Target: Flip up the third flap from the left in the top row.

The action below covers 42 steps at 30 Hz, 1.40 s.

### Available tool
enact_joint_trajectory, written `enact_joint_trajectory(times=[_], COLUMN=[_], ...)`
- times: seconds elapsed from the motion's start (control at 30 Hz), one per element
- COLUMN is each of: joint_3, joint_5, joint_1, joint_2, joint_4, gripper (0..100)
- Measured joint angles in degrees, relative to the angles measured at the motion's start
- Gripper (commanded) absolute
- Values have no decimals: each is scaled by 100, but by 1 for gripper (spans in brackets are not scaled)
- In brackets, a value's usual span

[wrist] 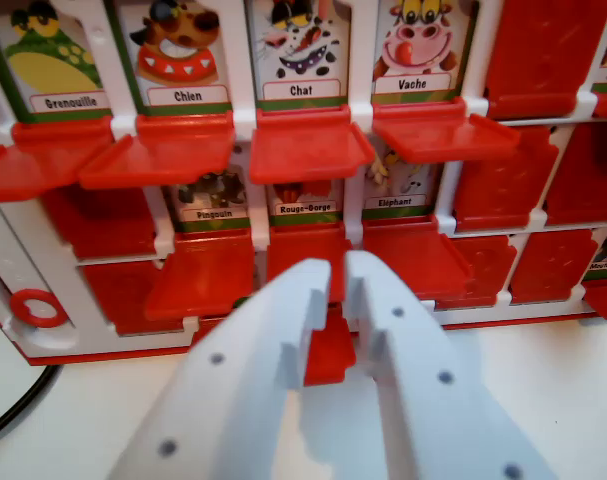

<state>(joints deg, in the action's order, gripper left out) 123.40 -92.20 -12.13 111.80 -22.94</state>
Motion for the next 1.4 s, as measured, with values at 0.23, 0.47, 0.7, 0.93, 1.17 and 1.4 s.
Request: enact_joint_trajectory(times=[0.23, 0.47, 0.7, 0.93, 1.17, 1.4], joint_3=[-18, -290, -668, -1037, -1564, -1898], joint_5=[53, 53, 53, 53, 97, 97], joint_1=[-18, -18, -18, -18, -88, -88], joint_2=[-352, -800, -1230, -1556, -1925, -2153], joint_4=[79, 193, 255, 255, 255, 255], gripper=[1, 1, 1, 1, 1, 1])
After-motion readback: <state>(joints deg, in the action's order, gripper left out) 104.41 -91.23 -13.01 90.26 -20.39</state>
